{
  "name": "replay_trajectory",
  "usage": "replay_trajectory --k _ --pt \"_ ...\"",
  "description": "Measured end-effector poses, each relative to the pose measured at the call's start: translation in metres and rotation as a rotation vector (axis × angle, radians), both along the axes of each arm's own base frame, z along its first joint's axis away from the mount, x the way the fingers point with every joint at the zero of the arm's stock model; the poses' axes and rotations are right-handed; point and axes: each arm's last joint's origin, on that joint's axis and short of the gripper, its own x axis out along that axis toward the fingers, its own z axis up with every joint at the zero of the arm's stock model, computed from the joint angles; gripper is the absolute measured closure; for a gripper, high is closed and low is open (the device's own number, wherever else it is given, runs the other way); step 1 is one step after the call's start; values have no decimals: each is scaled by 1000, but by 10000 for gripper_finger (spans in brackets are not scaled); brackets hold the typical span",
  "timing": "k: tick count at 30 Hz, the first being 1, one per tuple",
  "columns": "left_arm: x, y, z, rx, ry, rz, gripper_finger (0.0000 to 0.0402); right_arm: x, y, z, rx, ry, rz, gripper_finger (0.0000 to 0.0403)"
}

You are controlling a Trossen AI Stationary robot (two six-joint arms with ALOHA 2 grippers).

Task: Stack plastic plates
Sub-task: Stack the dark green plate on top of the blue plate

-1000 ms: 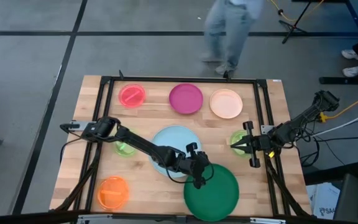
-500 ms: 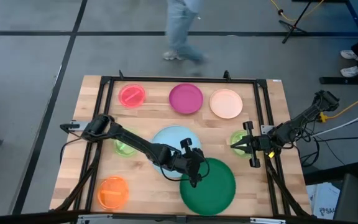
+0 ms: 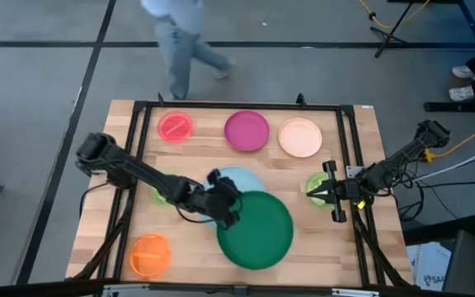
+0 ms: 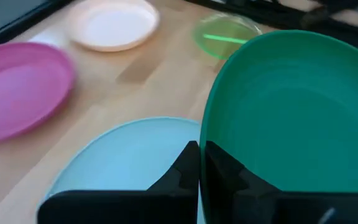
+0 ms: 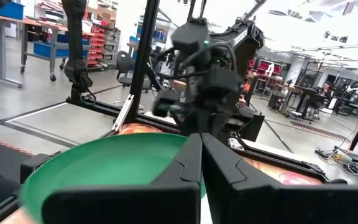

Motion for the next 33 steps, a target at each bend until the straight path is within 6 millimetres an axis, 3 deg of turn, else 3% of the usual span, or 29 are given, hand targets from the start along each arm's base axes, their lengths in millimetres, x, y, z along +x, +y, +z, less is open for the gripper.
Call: replay_trajectory --k 6,10,20,33 --pt "-33 21 2 0 -53 130 396 0 0 0 -1 0 0 398" --pt "-44 36 -12 -11 -29 190 397 0 0 0 -8 -2 -1 398" --pt "-54 66 -43 -42 50 292 397 0 0 0 -12 0 -2 398" --pt "-65 73 -64 -53 126 294 396 0 0 0 -13 0 1 398"
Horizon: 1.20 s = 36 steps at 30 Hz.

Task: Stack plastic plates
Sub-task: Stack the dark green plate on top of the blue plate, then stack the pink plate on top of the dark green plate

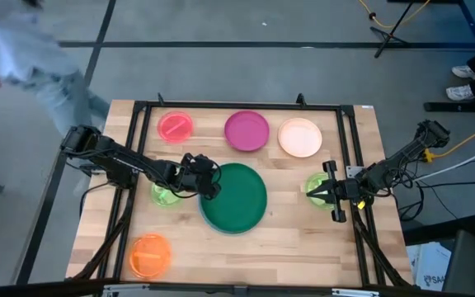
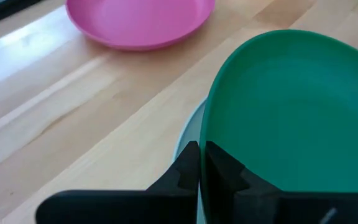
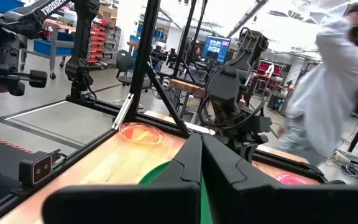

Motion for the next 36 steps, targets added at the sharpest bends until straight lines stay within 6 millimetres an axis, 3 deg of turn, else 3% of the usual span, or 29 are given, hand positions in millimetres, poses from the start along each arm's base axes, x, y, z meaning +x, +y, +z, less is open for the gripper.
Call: replay_trajectory --k 10,20,28,36 --pt "-7 1 -10 -28 17 22 367 1 1 -1 -4 5 0 398" --pt "-4 0 -3 -35 18 -22 319 1 1 -1 7 8 2 398" --pt "10 -25 31 173 -187 -125 303 5 0 -5 50 50 -88 397" --pt "20 -56 26 328 -244 -201 303 18 -11 -14 93 107 -368 390"
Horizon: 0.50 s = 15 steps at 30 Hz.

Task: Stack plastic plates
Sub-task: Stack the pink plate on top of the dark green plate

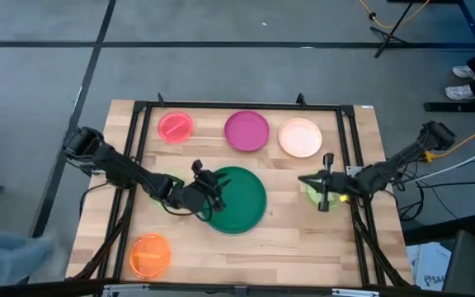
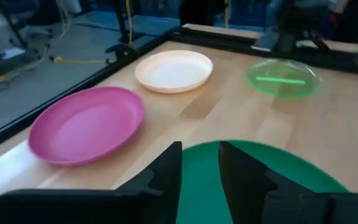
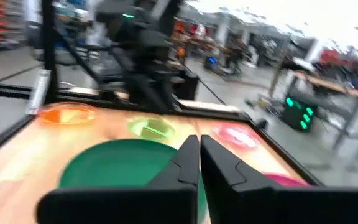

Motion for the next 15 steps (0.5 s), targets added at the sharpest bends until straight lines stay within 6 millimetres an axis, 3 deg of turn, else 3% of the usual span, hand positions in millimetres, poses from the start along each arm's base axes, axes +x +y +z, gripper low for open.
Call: replay_trajectory --k 9,15 --pt "3 -8 -8 -28 57 -144 303 24 -21 -23 31 135 -188 294" --pt "-12 -20 -21 6 -25 -225 303 36 -39 -36 5 211 -309 253"
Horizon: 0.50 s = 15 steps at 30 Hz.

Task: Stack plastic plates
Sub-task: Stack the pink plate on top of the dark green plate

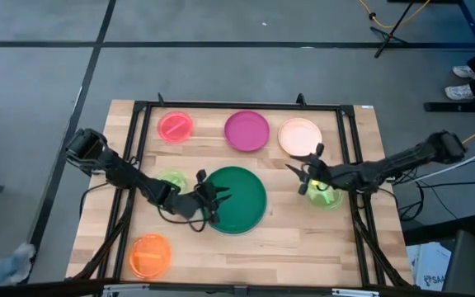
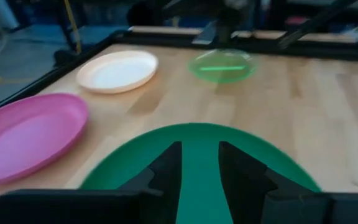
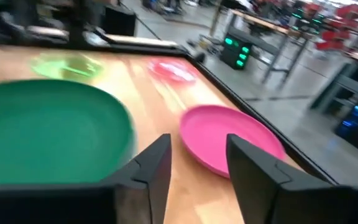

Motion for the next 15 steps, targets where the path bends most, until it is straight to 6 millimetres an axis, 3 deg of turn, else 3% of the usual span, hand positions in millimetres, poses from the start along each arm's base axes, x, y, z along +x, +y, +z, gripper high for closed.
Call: replay_trajectory --k 6,15 --pt "-16 -10 -8 -20 -88 -41 303 7 -24 -8 -32 74 -46 247" --pt "-17 -12 -9 -49 -102 -40 303 24 -57 -5 -11 161 16 247"
